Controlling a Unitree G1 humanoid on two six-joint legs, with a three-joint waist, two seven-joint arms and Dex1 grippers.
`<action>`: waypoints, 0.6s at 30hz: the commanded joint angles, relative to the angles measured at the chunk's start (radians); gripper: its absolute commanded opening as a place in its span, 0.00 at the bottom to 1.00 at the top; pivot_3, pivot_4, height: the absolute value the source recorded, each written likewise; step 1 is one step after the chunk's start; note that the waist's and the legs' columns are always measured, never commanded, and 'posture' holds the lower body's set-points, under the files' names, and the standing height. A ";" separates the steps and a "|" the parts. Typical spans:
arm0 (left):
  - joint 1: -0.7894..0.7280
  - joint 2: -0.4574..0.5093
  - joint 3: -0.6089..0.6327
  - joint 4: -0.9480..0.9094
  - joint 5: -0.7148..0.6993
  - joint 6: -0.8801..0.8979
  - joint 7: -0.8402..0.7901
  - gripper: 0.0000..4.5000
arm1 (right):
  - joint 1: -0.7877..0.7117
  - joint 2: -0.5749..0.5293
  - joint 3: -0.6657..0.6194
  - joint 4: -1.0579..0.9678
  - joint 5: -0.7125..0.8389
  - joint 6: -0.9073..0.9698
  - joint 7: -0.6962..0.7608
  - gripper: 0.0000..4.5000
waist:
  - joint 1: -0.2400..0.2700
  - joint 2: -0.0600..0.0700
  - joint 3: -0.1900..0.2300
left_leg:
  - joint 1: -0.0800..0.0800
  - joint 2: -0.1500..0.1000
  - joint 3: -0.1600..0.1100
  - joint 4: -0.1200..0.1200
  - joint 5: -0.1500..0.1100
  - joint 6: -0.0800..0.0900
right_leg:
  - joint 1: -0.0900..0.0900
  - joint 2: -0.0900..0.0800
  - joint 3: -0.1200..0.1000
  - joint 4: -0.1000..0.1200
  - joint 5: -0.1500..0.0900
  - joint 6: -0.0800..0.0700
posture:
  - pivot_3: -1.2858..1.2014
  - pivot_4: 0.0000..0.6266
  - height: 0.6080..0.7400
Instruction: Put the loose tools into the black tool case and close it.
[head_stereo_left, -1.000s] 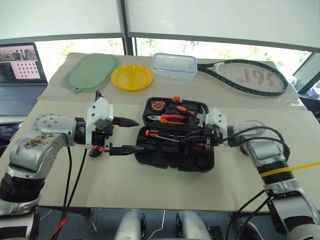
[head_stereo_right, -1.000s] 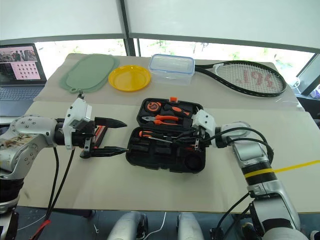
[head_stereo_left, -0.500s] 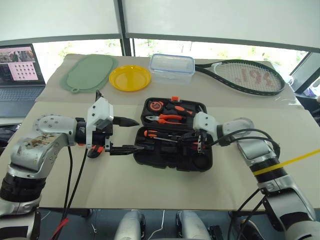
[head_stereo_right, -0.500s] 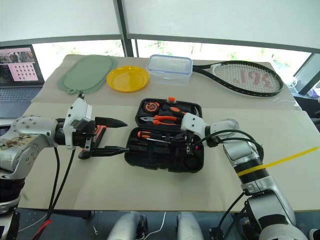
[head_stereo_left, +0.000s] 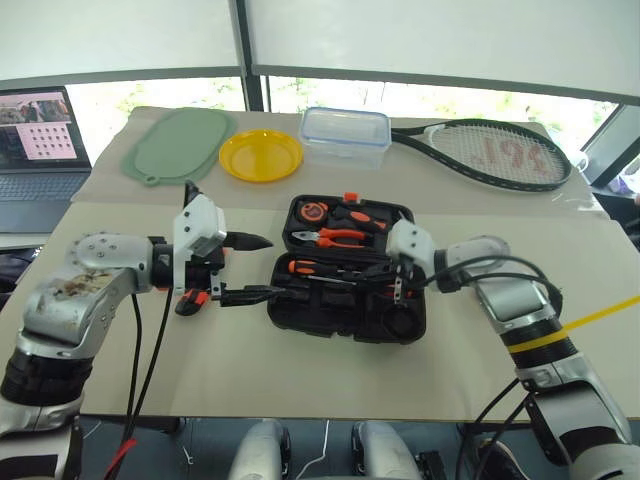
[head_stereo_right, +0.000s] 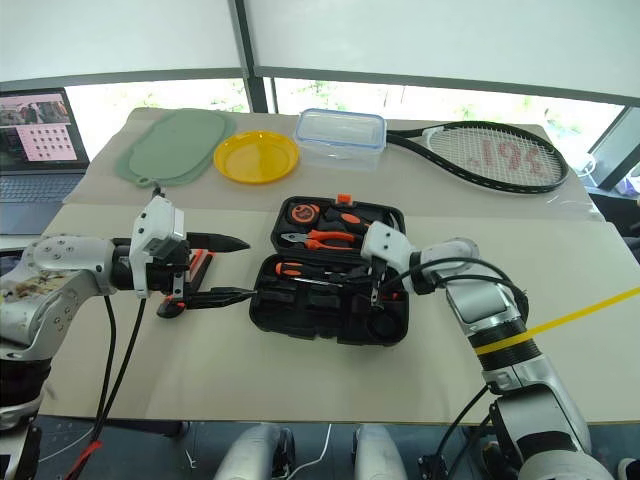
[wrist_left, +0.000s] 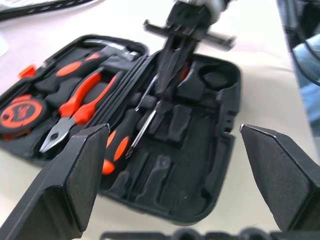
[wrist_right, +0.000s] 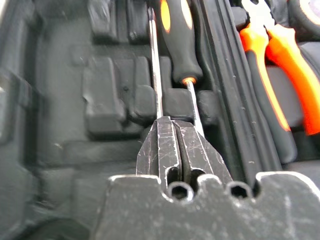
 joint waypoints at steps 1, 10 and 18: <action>0.159 0.021 0.195 -0.058 0.021 0.054 0.136 1.00 | -0.027 -0.068 -0.177 -0.202 0.235 0.178 0.036 0.35 | -0.001 0.001 0.000 | 0.000 0.001 0.000 0.000 0.000 0.000 | 0.000 0.000 0.000 0.000 0.000 0.000 | 0.52 0.24 0.99; 0.594 -0.061 0.605 -0.144 0.049 0.171 0.324 1.00 | 0.101 -0.189 -0.285 -0.458 0.487 0.312 0.039 0.99 | 0.011 0.000 0.001 | 0.001 0.002 -0.001 -0.002 -0.002 -0.001 | 0.001 -0.005 -0.004 -0.002 -0.001 -0.002 | 0.52 0.24 0.99; 0.402 0.000 0.557 -0.097 -0.025 0.422 0.451 1.00 | 0.151 -0.209 -0.281 -0.509 0.524 0.286 -0.025 0.99 | 0.030 -0.002 0.000 | 0.001 0.001 -0.003 -0.001 -0.002 -0.002 | 0.001 -0.007 -0.006 -0.001 -0.001 -0.003 | 0.52 0.24 0.99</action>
